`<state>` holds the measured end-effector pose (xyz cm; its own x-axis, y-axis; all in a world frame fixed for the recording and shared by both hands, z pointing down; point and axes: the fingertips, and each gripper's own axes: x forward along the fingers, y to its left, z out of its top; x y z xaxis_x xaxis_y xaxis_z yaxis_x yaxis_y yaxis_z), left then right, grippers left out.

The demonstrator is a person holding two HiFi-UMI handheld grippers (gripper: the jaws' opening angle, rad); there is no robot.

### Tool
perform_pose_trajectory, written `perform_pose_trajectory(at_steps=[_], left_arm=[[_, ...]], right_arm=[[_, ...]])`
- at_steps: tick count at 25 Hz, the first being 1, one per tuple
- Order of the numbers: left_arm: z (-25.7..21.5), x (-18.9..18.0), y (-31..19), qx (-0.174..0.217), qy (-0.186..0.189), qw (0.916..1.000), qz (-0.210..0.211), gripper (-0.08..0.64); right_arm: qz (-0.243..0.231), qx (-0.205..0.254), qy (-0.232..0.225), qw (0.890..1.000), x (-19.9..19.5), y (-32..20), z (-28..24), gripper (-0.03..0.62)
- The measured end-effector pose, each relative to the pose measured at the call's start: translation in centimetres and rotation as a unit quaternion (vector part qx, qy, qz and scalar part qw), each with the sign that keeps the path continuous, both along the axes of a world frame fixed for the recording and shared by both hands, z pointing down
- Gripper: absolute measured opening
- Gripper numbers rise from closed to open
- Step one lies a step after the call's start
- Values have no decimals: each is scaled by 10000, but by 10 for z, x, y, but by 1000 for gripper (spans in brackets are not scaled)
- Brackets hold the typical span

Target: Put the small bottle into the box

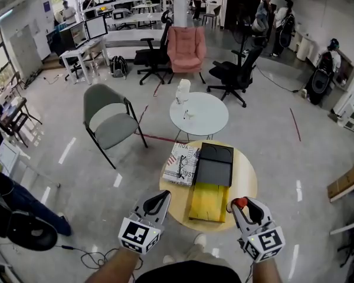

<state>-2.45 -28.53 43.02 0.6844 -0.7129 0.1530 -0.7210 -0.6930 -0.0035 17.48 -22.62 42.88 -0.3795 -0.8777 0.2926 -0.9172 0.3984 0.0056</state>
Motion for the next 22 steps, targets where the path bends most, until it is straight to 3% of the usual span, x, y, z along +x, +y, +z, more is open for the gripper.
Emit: perform_pose_trajectory(at_steps=[10,22], left_arm=[[22,4,-36,-90,-119,9997,-192,17],[39,31,-65,-146,-100,9998,-39,17]], right_arm=[[-118,-145,-65,9998,12,-49,34,152],[-211,-521,-61,9984,19,-80,82,152]])
